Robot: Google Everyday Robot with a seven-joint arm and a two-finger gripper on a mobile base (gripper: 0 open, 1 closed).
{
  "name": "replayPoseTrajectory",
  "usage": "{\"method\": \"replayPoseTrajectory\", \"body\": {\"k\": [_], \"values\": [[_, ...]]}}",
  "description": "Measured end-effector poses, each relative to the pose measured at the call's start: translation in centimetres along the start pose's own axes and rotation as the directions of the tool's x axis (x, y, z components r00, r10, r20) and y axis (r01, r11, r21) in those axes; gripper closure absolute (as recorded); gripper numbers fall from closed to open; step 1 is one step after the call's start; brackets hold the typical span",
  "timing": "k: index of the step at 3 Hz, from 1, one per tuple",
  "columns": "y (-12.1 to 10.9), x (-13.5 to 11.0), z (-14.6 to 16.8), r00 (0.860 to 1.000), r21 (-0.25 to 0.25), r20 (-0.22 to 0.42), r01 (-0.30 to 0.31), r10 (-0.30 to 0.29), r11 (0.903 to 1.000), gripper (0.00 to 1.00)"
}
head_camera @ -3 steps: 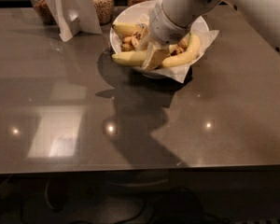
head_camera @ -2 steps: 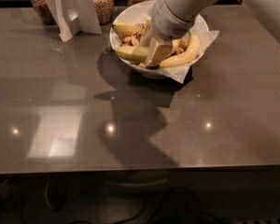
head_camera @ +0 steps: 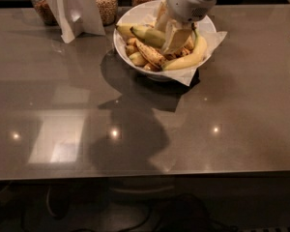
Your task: Pick banana from white bowl
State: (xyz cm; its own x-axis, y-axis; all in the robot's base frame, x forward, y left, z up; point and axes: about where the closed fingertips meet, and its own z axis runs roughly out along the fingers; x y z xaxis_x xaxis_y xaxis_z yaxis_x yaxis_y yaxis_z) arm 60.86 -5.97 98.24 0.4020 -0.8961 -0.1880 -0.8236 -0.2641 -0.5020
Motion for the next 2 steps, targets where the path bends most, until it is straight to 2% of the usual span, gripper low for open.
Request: {"method": "replayPoseTrajectory", "body": {"k": [1, 2], "values": [[-0.5, 0.8, -2.2, 0.999, 0.024, -0.041, 0.015, -0.014, 0.9996, 1.00], [-0.6, 1.6, -4.3, 0.999, 0.038, -0.053, 0.012, -0.010, 0.9992, 1.00]]}}
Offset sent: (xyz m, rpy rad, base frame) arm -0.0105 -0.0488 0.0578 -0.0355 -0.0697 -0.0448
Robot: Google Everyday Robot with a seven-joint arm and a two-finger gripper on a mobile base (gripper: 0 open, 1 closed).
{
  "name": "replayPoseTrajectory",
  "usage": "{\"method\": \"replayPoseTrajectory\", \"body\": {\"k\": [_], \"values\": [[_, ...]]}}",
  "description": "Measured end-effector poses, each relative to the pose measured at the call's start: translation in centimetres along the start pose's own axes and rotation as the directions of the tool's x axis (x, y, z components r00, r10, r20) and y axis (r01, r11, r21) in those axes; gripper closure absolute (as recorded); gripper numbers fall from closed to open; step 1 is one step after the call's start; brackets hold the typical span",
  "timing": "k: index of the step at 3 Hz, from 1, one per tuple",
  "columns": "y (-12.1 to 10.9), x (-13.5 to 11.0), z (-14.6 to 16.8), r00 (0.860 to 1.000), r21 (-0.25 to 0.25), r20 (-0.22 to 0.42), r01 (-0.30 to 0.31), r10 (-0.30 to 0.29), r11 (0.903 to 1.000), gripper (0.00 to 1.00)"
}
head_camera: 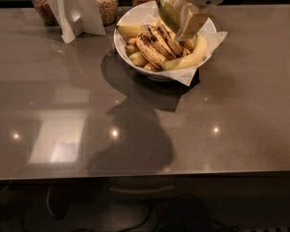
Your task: Pick banana from white bowl
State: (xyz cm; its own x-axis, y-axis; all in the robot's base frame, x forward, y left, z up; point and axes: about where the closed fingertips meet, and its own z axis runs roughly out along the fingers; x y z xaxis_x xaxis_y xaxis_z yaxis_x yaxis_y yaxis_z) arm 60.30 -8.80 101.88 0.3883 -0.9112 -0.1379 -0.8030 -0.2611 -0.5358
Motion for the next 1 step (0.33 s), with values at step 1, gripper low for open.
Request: {"method": "replayPoseTrajectory", "body": {"k": [1], "values": [[0.46, 0.30, -1.92, 1.000, 0.001, 0.013, 0.006, -0.006, 1.0000, 1.00]]}}
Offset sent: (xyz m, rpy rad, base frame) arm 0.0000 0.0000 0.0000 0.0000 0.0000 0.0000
